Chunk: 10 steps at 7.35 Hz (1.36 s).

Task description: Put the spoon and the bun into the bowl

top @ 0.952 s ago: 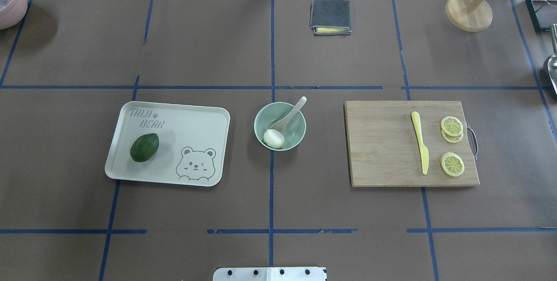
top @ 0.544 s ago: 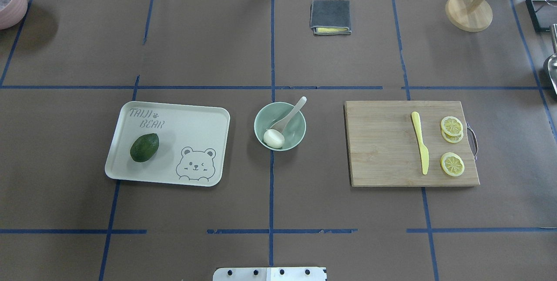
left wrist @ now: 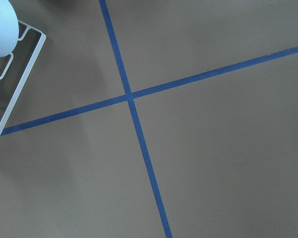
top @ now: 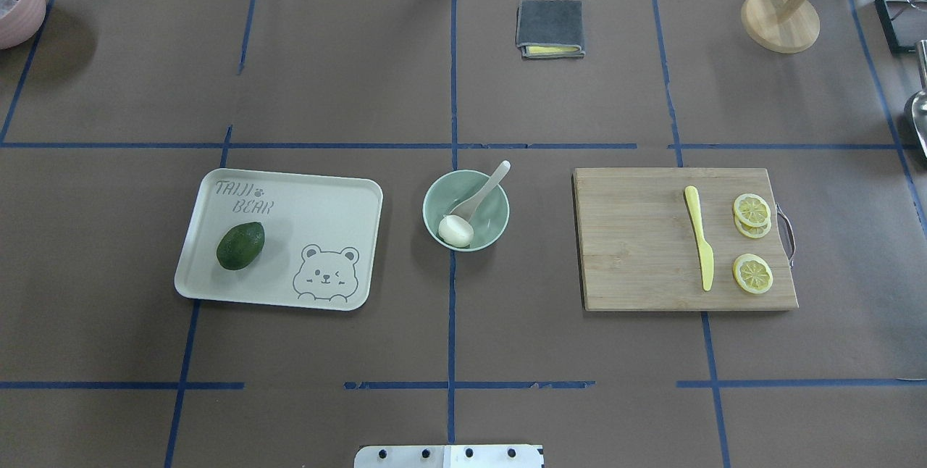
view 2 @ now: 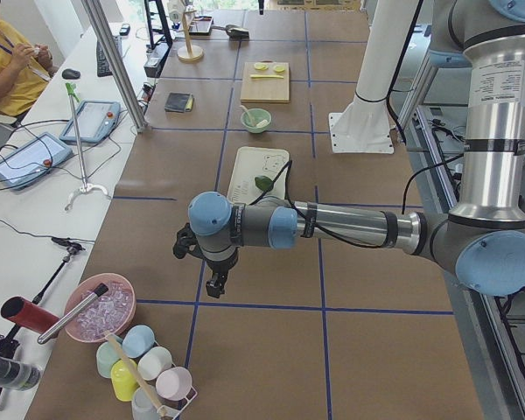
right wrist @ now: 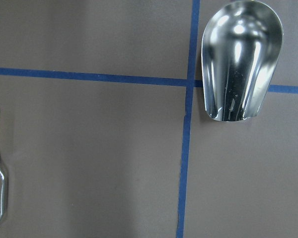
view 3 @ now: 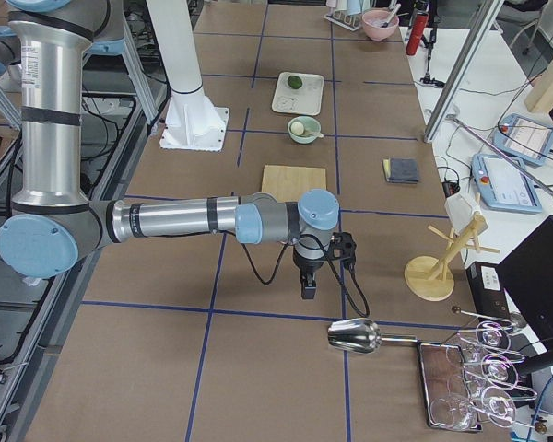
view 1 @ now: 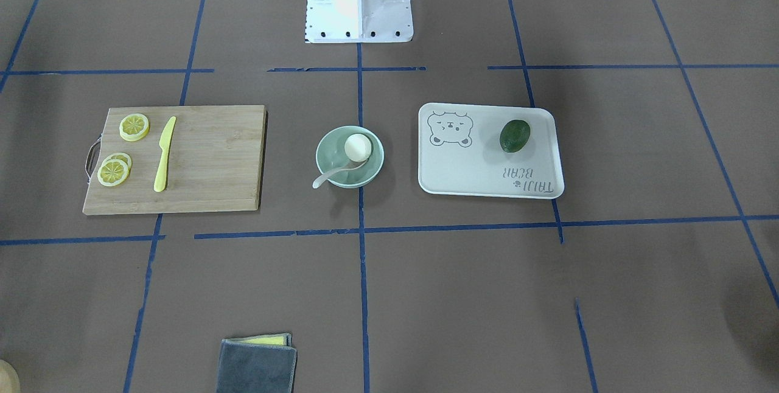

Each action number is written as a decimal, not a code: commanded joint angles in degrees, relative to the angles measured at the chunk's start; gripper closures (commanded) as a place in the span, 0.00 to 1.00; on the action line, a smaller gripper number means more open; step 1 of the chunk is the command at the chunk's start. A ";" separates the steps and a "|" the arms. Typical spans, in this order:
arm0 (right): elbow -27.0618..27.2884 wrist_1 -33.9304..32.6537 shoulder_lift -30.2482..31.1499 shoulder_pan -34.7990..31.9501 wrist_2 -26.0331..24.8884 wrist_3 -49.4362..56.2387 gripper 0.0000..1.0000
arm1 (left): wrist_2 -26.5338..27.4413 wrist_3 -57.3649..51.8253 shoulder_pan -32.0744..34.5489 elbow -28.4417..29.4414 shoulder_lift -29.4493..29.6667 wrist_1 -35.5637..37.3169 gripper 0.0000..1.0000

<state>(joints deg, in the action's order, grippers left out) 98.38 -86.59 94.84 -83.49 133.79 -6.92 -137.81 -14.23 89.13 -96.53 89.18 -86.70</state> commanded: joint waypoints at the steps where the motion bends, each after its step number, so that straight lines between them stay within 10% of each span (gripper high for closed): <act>1: -1.08 3.00 0.25 0.00 1.56 -2.31 0.00 | -0.01 0.00 -0.01 -0.32 0.03 -0.13 0.00; 10: -1.26 3.18 -0.27 0.00 1.91 -2.58 0.00 | 0.52 4.89 0.08 4.07 2.40 -0.13 0.00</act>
<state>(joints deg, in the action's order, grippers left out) 97.05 -83.47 94.57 -83.50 135.61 -9.52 -137.27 -12.10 89.13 -93.24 90.84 -86.66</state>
